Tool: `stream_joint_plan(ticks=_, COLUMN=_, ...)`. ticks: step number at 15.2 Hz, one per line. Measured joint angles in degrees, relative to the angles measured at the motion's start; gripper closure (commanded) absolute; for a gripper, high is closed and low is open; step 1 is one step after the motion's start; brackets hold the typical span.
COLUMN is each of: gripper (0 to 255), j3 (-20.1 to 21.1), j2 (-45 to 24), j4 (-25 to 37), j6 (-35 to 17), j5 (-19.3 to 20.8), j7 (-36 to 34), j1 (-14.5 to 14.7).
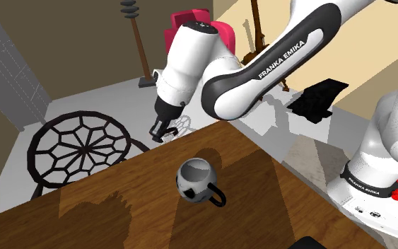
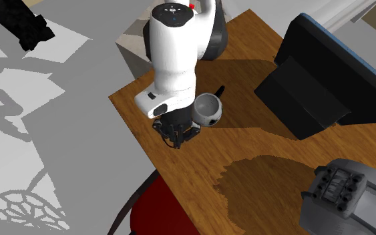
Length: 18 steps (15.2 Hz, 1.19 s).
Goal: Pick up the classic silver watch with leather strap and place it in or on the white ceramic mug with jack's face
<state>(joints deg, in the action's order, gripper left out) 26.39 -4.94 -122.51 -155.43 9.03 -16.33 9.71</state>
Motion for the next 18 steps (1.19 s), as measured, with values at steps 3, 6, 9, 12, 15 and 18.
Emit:
stream_joint_plan(ticks=3, gripper=255, j3=0.3, j2=1.4, j4=0.8, j6=2.0, j5=-1.7, j7=1.3, j1=-0.3)
stream_joint_plan(ticks=6, gripper=255, j3=0.5, j2=2.6, j4=1.9, j6=4.1, j5=-3.1, j7=2.4, j1=-0.4)
stream_joint_plan(ticks=9, gripper=255, j3=0.5, j2=3.8, j4=3.2, j6=6.5, j5=-4.5, j7=3.5, j1=-0.5)
stream_joint_plan(ticks=12, gripper=255, j3=0.5, j2=4.4, j4=4.9, j6=8.7, j5=-5.2, j7=4.0, j1=-0.5)
stream_joint_plan(ticks=15, gripper=255, j3=0.9, j2=7.2, j4=3.4, j6=9.6, j5=-6.7, j7=4.1, j1=-0.2)
stream_joint_plan(ticks=18, gripper=255, j3=1.9, j2=11.7, j4=-0.2, j6=10.2, j5=-8.4, j7=2.5, j1=1.1)
